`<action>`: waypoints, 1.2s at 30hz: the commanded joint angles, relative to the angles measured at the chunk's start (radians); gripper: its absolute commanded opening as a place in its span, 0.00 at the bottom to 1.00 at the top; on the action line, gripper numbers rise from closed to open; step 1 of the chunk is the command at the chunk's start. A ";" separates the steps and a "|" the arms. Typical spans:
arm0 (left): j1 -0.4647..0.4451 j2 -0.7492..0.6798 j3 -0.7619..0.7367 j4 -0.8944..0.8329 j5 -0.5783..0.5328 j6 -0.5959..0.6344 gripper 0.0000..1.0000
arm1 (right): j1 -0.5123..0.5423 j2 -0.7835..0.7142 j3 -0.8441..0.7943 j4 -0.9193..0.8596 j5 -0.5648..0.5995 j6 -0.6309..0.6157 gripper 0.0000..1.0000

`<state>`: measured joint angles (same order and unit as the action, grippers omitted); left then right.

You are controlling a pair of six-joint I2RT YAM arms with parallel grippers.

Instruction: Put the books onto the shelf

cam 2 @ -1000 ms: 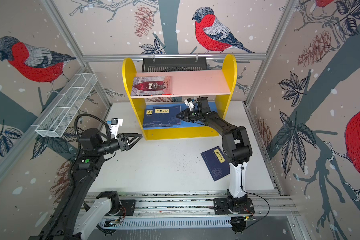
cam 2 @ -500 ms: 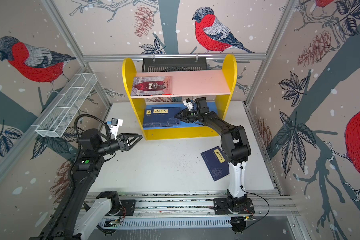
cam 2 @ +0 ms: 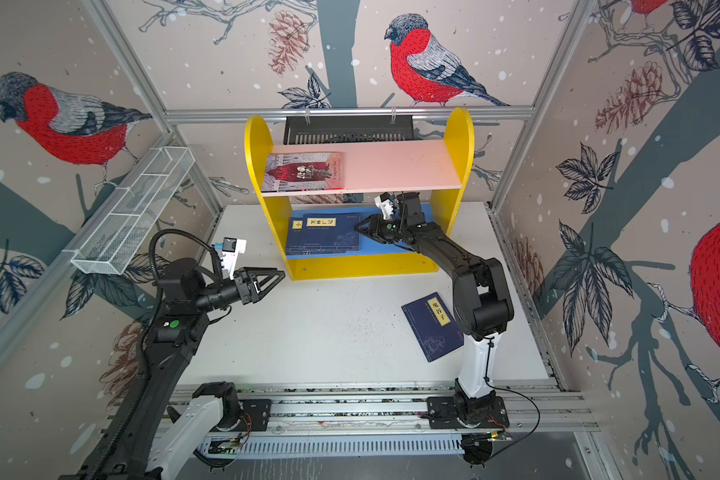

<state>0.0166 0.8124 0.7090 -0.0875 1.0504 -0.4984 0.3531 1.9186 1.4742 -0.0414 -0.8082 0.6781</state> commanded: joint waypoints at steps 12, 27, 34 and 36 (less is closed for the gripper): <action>-0.001 -0.006 -0.011 0.051 0.019 -0.013 0.86 | 0.003 -0.043 -0.049 0.071 0.046 -0.002 0.38; -0.001 -0.009 -0.013 0.051 0.020 -0.014 0.86 | 0.018 -0.002 -0.020 0.063 0.038 0.003 0.22; -0.002 -0.010 -0.013 0.048 0.023 -0.011 0.86 | 0.029 0.014 -0.004 0.068 0.030 0.012 0.18; -0.004 -0.009 -0.013 0.046 0.021 -0.009 0.86 | 0.032 0.018 0.001 0.069 0.030 0.015 0.17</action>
<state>0.0154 0.8051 0.6952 -0.0799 1.0515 -0.5167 0.3805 1.9316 1.4639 0.0013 -0.7715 0.6834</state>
